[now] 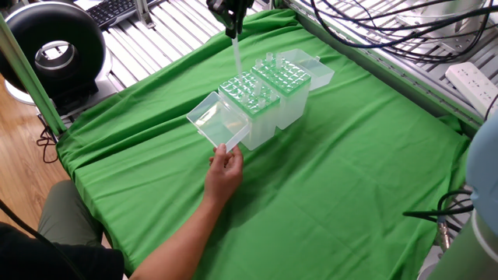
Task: Insert a large pipette tip into the holder for large pipette tips
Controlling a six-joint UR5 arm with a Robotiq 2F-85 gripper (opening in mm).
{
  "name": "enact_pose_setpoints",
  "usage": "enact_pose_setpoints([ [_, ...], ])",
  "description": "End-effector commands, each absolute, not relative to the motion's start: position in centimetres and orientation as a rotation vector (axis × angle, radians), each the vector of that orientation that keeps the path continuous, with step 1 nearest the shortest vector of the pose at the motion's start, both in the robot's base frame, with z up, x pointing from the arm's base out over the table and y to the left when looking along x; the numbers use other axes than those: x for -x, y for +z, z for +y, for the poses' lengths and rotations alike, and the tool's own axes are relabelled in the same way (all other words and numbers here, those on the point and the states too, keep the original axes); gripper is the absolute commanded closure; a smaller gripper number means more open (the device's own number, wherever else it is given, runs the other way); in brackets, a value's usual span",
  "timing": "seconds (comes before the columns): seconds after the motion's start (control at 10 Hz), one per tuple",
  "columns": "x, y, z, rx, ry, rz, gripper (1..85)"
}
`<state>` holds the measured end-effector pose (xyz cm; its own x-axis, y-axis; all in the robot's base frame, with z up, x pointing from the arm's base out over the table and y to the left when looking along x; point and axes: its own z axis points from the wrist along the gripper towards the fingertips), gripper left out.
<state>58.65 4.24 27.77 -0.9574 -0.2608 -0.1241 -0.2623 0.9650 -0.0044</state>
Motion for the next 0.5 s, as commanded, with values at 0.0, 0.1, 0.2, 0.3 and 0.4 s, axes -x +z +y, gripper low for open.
enact_pose_setpoints([
  [0.0,-58.57,27.48,4.83,0.38,0.053,2.988,81.7],
  [0.1,-58.75,27.31,5.03,0.375,0.054,2.984,81.7],
  [0.2,-58.95,27.08,5.18,0.37,0.054,2.98,81.7],
  [0.3,-59.0,26.93,5.29,0.367,0.054,2.979,81.7],
  [0.4,-59.03,26.93,5.33,0.367,0.053,2.978,81.7],
])
